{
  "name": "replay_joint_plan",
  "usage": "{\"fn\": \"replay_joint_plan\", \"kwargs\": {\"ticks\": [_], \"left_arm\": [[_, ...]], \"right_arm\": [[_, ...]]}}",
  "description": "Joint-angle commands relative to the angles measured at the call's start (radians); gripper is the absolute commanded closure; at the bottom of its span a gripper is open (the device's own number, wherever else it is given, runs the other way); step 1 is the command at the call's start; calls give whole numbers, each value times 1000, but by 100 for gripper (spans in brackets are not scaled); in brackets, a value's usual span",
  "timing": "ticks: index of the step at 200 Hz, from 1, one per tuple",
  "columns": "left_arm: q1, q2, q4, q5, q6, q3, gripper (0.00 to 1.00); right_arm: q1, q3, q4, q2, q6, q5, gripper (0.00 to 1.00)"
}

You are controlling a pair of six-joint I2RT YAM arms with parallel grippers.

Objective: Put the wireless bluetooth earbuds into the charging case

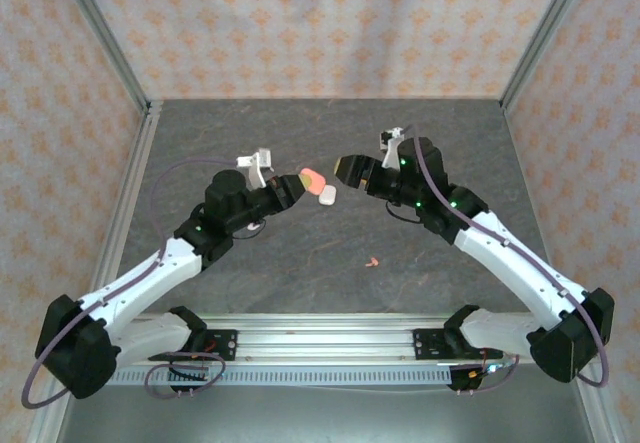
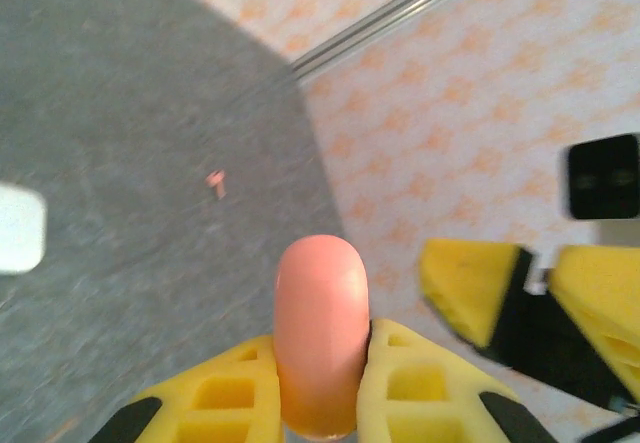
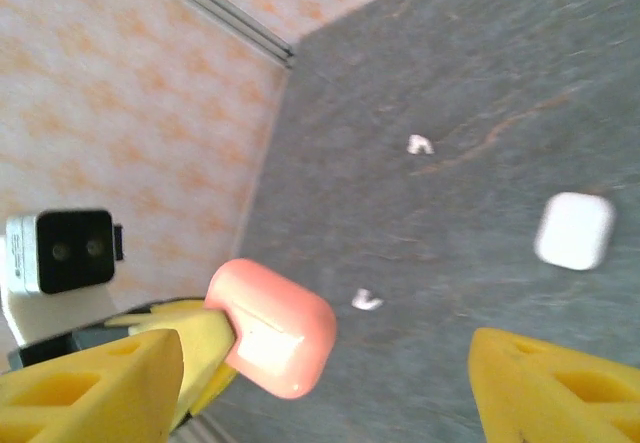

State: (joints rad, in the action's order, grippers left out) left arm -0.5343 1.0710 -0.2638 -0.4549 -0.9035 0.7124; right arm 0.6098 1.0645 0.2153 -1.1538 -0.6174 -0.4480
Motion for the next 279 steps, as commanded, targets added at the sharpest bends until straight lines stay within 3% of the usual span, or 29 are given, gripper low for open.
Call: {"fn": "replay_joint_plan", "kwargs": {"ticks": [1, 42, 75, 124, 164, 196, 242, 279], "left_arm": [[9, -48, -148, 50, -54, -19, 100], [10, -91, -187, 56, -139, -11, 100], [8, -94, -193, 34, -174, 20, 100], [8, -72, -266, 32, -236, 3, 100], [7, -66, -270, 31, -247, 9, 100], [5, -64, -264, 28, -250, 18, 100], [6, -57, -257, 14, -244, 23, 100], [6, -56, -234, -1, -234, 31, 98]], "right_arm": [[-3, -47, -280, 3, -231, -124, 26], [-4, -123, -622, -42, -395, -193, 29], [5, -120, -724, -94, -444, -241, 34], [31, -114, -769, -122, -462, -256, 48], [38, -121, -787, -127, -465, -259, 52], [42, -116, -813, -142, -469, -278, 63], [48, -110, -815, -167, -470, -290, 61], [50, -100, -798, -169, -453, -303, 75]]}}
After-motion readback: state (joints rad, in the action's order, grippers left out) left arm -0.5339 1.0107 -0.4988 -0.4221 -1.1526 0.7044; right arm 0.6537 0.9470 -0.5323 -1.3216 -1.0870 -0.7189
